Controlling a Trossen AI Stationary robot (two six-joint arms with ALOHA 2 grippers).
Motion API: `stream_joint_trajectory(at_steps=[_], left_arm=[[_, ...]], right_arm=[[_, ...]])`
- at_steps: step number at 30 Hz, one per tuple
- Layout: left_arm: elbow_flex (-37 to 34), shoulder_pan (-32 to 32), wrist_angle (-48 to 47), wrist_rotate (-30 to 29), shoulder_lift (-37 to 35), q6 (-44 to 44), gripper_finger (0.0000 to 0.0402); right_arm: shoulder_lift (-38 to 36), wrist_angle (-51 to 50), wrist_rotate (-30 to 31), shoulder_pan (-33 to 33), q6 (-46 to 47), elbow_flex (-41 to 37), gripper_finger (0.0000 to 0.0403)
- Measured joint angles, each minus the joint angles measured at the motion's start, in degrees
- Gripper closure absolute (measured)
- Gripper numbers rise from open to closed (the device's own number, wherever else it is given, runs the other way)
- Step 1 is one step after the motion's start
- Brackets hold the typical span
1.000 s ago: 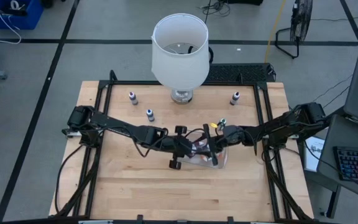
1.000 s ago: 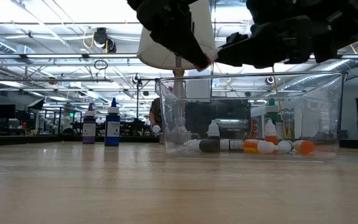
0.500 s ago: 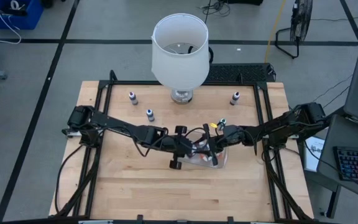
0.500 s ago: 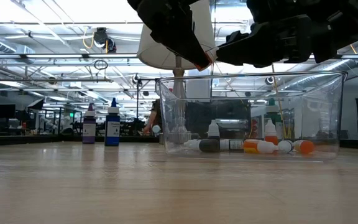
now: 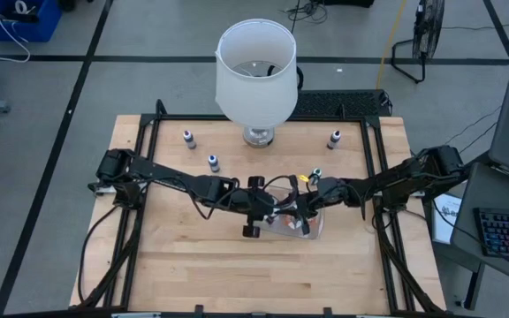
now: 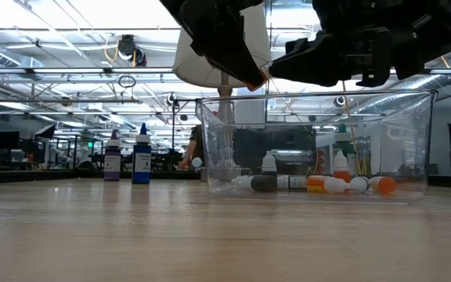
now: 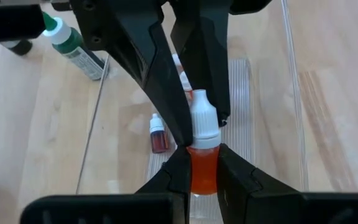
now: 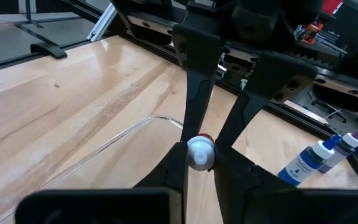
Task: Pick & Place food coloring
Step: Put the yellow food coloring bottle into the transparent bin
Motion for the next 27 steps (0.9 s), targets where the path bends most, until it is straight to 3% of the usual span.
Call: stream_joint_trajectory(at_steps=[3, 7, 12, 16, 19, 21, 27], left_arm=[[0.0, 0.3, 0.2, 0.1, 0.0, -0.7, 0.0342], [0.0, 0.0, 1.6, 0.3, -0.5, -1.0, 0.0287], [0.1, -0.6, 4.1, -1.2, -3.1, -3.0, 0.0231], [0.1, -1.4, 4.4, -1.1, -5.0, -0.4, 0.0206], [0.1, -2.0, 4.2, -0.8, -5.6, 2.7, 0.0195], [0.1, -2.3, 3.7, -0.7, -5.6, 5.3, 0.0192], [-2.2, -2.2, 6.5, 0.9, -5.7, 7.4, 0.0191]], right_arm=[[0.0, 0.0, 0.4, 0.5, -0.9, 0.0, 0.0364], [-2.1, -2.1, 0.8, 1.4, -0.8, 0.0, 0.0364], [-8.9, -11.9, 4.0, 2.3, 0.8, 0.3, 0.0364], [-15.0, -26.7, 5.7, 2.5, 4.3, 4.0, 0.0364], [-17.2, -40.5, 11.8, 3.5, 6.6, 8.3, 0.0364], [-17.3, -50.7, 14.7, 3.9, 9.7, 12.4, 0.0365], [-14.5, -79.3, 14.8, 3.0, 21.5, 24.0, 0.0365]])
